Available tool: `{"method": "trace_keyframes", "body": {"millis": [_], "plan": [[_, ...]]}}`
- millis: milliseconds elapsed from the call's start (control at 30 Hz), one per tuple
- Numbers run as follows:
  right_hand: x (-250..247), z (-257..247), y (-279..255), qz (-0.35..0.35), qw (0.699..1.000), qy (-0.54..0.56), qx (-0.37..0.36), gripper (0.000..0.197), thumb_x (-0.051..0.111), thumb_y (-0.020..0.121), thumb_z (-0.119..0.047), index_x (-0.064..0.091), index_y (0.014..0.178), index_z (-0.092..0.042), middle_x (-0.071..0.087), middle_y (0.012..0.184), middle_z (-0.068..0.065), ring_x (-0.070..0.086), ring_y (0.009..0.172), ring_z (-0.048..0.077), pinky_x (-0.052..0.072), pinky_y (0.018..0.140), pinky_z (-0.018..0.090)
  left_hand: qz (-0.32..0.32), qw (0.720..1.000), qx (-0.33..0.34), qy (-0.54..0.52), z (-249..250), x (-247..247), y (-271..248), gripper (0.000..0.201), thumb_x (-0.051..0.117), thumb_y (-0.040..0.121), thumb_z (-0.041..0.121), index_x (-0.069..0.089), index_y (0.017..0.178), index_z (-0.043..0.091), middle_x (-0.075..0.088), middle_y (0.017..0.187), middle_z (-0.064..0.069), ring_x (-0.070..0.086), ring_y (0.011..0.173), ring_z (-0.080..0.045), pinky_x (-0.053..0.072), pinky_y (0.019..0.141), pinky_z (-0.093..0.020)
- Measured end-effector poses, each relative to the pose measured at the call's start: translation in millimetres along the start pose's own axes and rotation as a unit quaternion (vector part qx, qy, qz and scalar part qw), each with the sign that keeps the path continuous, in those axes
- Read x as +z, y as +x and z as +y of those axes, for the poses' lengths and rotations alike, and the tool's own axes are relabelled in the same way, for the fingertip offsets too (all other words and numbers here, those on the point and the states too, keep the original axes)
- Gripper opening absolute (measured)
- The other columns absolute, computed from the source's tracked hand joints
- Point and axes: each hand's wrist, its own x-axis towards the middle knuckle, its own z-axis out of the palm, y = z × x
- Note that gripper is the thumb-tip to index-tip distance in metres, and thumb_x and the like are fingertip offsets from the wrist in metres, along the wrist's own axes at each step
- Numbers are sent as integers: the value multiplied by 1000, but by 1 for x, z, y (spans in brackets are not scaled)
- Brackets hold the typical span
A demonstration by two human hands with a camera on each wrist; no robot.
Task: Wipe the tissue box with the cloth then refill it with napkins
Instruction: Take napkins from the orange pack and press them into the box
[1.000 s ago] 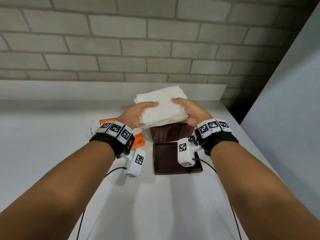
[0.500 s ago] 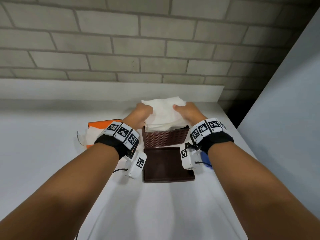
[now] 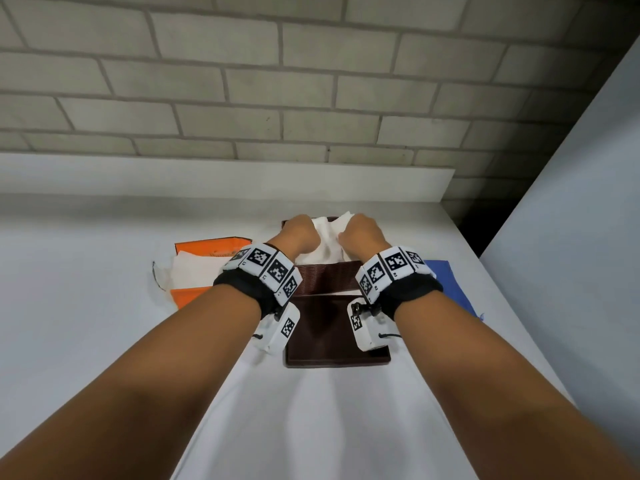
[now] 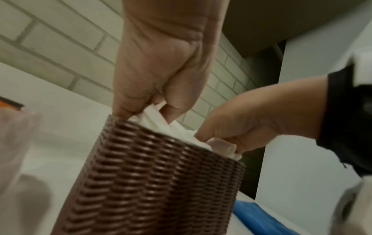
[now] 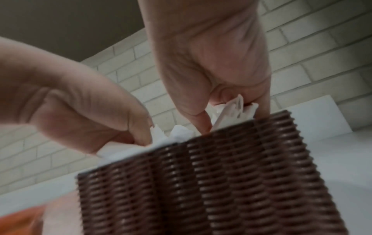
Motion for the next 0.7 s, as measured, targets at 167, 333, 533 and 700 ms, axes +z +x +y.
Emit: {"method": "trace_keyframes", "body": {"millis": [167,333,533,700], "plan": [[12,1,-1,4,999,-38,-2,34,44,95,-4,49,128,3,56,132,17,57,120,30,46,96,33,75,997,-4,1,-1,12,-4,30,45,90,-5,51,119,-6,60,122,-20,58,112,-33,45,79,-29],[12,-2,-4,99,975,-182,-81,49,55,91,-12,38,135,-1,50,133,18,51,121,32,46,93,36,173,980,97,28,-11,12,-11,44,48,82,-11,44,125,-3,51,122,-23,53,108,-36,44,76,-35],[8,-14,-4,18,963,-239,-124,42,59,89,-35,57,122,-10,58,125,11,51,119,30,43,94,36,-50,964,54,255,-23,9,-11,37,32,96,21,59,120,15,46,139,-7,19,137,-31,17,110,-50],[23,-15,-4,-68,961,-250,-97,37,58,86,-37,63,112,-11,67,113,5,64,104,25,46,77,32,-58,967,103,226,-40,3,-23,42,24,101,33,57,126,24,39,146,4,12,143,-29,8,112,-55]]}}
